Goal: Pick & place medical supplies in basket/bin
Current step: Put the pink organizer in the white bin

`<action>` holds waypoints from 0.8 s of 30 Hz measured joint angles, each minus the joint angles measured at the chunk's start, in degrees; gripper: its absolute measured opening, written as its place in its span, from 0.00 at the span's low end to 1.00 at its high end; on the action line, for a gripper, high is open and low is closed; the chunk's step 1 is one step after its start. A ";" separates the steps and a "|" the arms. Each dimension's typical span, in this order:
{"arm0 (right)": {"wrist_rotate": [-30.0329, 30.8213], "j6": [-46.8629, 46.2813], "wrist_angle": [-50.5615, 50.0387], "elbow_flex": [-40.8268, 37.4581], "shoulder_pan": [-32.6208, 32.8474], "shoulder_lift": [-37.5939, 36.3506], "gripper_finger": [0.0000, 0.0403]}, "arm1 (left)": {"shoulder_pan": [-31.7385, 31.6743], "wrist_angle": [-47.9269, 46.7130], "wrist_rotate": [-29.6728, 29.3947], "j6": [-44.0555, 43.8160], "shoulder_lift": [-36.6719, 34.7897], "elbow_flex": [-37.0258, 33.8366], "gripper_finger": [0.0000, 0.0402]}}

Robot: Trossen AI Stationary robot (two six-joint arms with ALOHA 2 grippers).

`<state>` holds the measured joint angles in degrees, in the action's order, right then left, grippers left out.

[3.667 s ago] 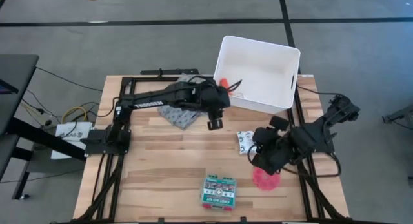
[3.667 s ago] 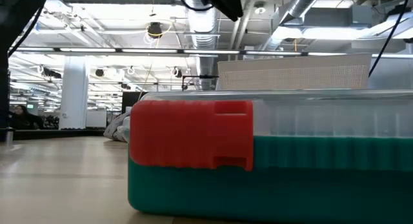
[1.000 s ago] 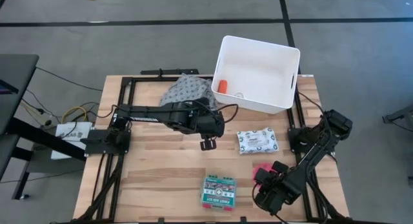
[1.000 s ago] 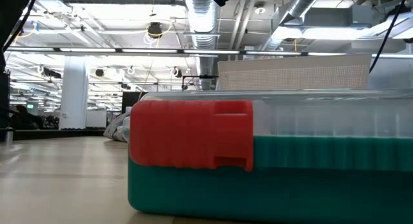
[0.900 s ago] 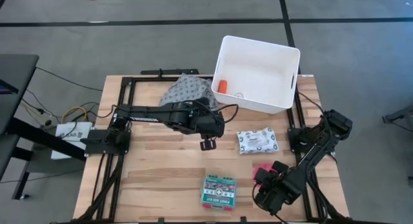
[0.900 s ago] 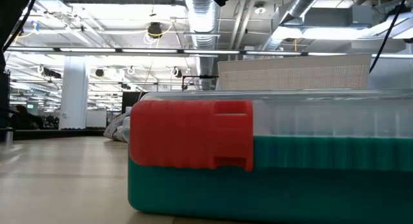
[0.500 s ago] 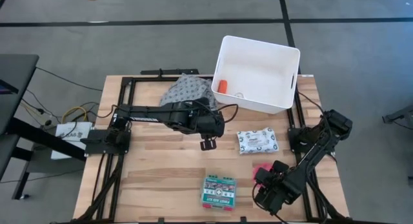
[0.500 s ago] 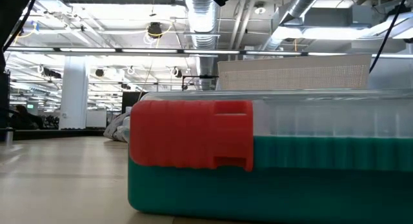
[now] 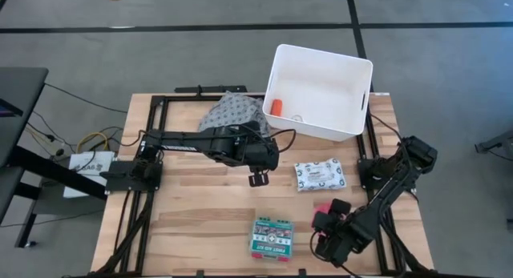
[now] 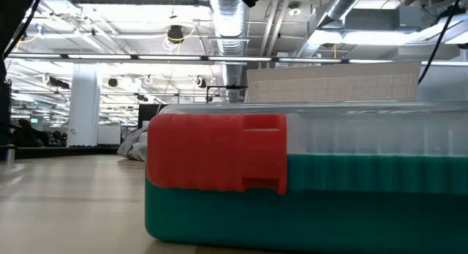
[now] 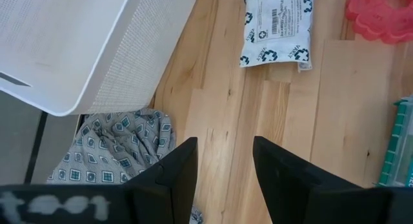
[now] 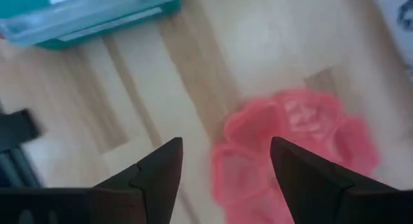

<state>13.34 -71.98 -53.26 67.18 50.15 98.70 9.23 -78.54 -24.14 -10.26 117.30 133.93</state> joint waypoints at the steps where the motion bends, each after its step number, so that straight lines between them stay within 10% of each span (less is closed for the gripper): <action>1: -0.76 -1.16 0.18 0.00 -0.14 0.00 0.57 | 0.00 0.00 0.00 0.00 0.00 0.00 0.35; 10: -6.08 -15.29 -3.86 -3.12 -1.26 -0.02 0.55 | 0.00 0.00 0.00 -0.04 0.00 0.00 0.35; 24: -13.35 -9.19 0.00 -6.32 -4.02 -0.02 0.47 | 0.00 0.00 0.02 -0.07 0.00 0.00 0.35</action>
<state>-0.01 -81.17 -53.25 60.86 46.14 98.67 9.23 -78.54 -24.12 -10.33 117.30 133.93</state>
